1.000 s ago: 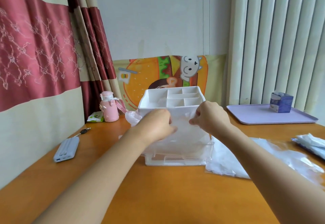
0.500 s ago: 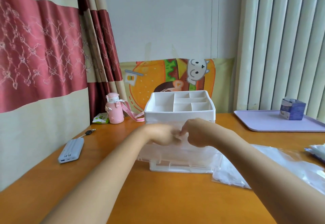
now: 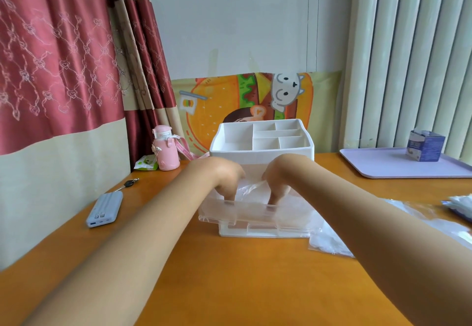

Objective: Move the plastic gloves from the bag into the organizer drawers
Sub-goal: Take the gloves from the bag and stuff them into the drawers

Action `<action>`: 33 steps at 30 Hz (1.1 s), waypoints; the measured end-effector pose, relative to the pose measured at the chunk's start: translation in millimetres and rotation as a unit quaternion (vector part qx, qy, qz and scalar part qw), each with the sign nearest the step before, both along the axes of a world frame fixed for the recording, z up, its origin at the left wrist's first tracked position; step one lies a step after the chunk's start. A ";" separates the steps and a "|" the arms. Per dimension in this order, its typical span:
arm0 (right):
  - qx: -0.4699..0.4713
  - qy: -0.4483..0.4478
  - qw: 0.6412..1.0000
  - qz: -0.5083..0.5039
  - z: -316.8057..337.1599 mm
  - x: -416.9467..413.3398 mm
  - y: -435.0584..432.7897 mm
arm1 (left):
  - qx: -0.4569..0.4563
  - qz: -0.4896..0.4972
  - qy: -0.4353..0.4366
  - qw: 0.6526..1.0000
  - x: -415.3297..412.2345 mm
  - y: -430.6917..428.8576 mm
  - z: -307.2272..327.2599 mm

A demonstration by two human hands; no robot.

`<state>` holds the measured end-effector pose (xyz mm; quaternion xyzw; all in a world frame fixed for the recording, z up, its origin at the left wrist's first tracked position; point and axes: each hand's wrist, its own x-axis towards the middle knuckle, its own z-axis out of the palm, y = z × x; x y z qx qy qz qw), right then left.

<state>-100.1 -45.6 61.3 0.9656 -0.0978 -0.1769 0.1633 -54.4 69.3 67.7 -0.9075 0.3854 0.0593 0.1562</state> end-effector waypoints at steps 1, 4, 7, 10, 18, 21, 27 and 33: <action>-0.002 -0.002 1.000 0.004 1.0 -0.6 0.8 | 0.017 -0.008 0.007 1.000 0.3 -3.8 -1.8; -0.004 0.003 1.000 0.016 -1.3 -1.2 -3.5 | 0.039 -0.023 0.040 0.998 6.7 -10.3 -5.2; -0.006 0.005 1.000 0.023 -4.1 -8.1 -13.1 | 0.035 -0.019 0.074 0.996 17.1 -10.0 -7.5; -0.012 0.000 1.000 0.024 -0.5 -17.6 -18.7 | 0.027 -0.011 0.084 0.996 19.5 -9.3 -6.5; -0.029 -0.013 0.999 0.043 11.1 -39.1 -24.2 | 0.003 0.009 0.084 0.996 8.8 -2.3 7.9; 0.106 -0.107 0.987 0.063 25.5 -63.9 -29.0 | -0.070 0.027 0.062 0.995 -8.4 7.0 24.0; 0.244 -0.365 0.894 0.084 33.4 -120.6 -60.2 | -0.440 -0.068 -0.016 0.895 -61.8 -4.7 25.9; 0.175 -0.518 0.835 -0.056 1.8 -160.2 -127.4 | -0.518 -0.162 0.102 0.834 -129.2 -64.5 -17.5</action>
